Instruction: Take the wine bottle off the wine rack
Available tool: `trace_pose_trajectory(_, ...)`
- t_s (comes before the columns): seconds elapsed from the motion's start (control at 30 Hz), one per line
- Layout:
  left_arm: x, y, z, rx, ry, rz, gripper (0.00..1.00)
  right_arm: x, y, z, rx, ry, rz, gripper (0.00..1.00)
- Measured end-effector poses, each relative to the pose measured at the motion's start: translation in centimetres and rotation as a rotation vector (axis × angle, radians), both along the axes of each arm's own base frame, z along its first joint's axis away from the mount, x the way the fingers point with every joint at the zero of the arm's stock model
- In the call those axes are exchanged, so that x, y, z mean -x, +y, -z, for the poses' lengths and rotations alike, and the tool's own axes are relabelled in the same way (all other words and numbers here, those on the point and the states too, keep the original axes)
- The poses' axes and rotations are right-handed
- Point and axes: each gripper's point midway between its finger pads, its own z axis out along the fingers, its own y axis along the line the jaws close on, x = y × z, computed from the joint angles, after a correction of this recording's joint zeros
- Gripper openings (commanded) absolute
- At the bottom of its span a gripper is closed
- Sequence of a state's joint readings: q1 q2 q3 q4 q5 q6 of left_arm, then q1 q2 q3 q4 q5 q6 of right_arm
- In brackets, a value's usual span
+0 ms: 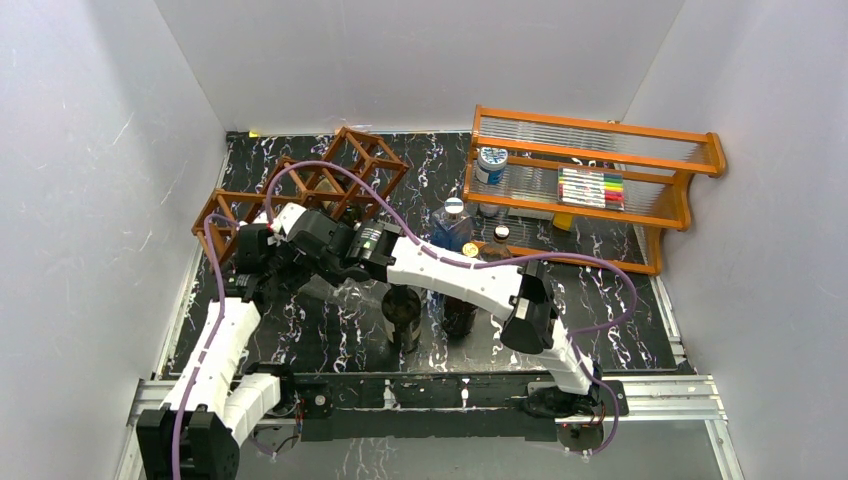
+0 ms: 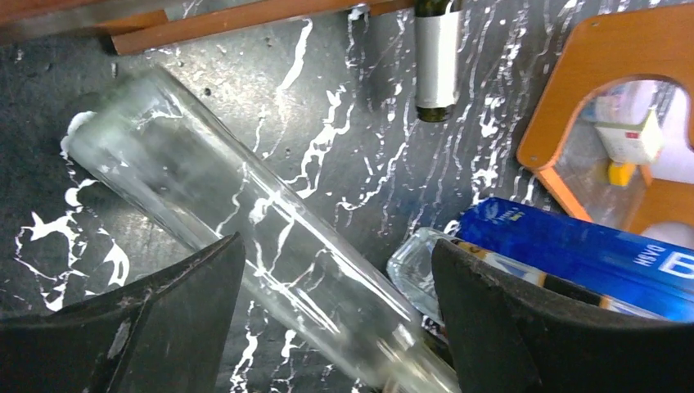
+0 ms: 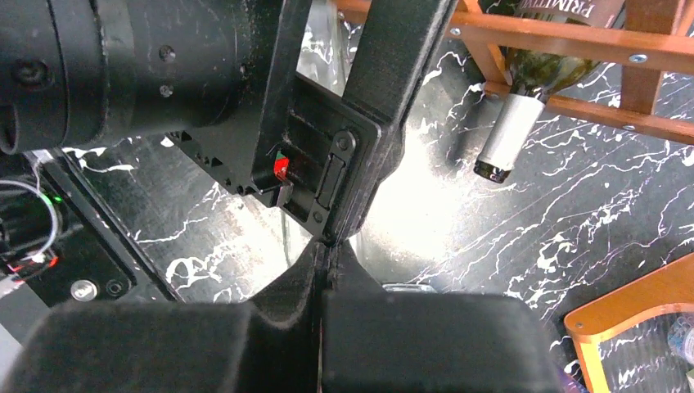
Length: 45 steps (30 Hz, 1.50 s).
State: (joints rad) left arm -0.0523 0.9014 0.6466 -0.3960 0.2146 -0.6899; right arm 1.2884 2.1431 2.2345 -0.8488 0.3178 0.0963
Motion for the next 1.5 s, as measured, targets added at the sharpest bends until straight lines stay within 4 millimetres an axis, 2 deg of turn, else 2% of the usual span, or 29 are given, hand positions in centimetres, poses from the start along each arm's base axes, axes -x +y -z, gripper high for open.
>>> trace_pose_trajectory(0.1,0.2,0.1,0.6,-0.010,0.024,0.003,0.86,-0.1,0.0,0.6,0.008,0.007,-0.008,0.02)
trace_pose_trajectory(0.27,0.7,1.0,0.0,-0.059,0.009,-0.015,0.92,0.7,0.2,0.3,-0.012,0.046,-0.027,0.44)
trace_pose_trajectory(0.37,1.0,1.4,-1.4,-0.104,-0.005,0.001,0.93,1.4,0.6,-0.6,-0.048,0.083,-0.046,0.71)
trace_pose_trajectory(0.47,1.5,1.3,-3.0,-0.142,-0.015,0.041,0.93,1.8,0.8,-2.6,-0.114,0.103,-0.063,0.88)
trace_pose_trajectory(0.53,2.0,1.2,-3.7,-0.171,-0.008,0.058,0.92,2.0,0.4,-5.1,-0.169,0.102,-0.073,0.96)
trace_pose_trajectory(0.6,2.7,1.0,-4.0,-0.202,0.015,0.077,0.92,2.0,-0.5,-8.2,-0.233,0.082,-0.078,0.98)
trace_pose_trajectory(0.73,3.8,-0.3,-3.8,-0.314,0.100,0.168,0.95,2.3,-4.3,-16.9,-0.398,-0.004,-0.081,0.98)
trace_pose_trajectory(0.87,4.4,-3.1,-3.9,-0.500,0.128,0.373,0.96,3.2,-10.7,-24.7,-0.573,-0.110,-0.070,0.98)
trace_pose_trajectory(0.97,4.8,-4.8,-4.5,-0.594,0.082,0.547,0.98,4.0,-15.5,-28.1,-0.671,-0.175,-0.054,0.98)
trace_pose_trajectory(1.1,5.2,-5.5,-4.9,-0.719,-0.002,0.794,0.98,4.8,-19.4,-29.3,-0.731,-0.224,-0.036,0.98)
trace_pose_trajectory(1.17,5.1,-5.5,-4.9,-0.762,-0.030,0.871,0.98,4.9,-20.2,-29.1,-0.732,-0.233,-0.030,0.98)
trace_pose_trajectory(1.3,4.9,-4.6,-4.3,-0.886,-0.074,1.039,0.98,4.8,-20.9,-27.5,-0.687,-0.240,-0.021,0.98)
trace_pose_trajectory(1.4,5.5,-3.3,-2.7,-0.983,-0.128,1.191,0.98,4.7,-21.8,-26.8,-0.655,-0.254,-0.015,0.98)
trace_pose_trajectory(1.5,6.6,-2.3,-1.2,-1.028,-0.172,1.301,0.98,4.8,-23.0,-27.5,-0.656,-0.289,-0.012,0.98)
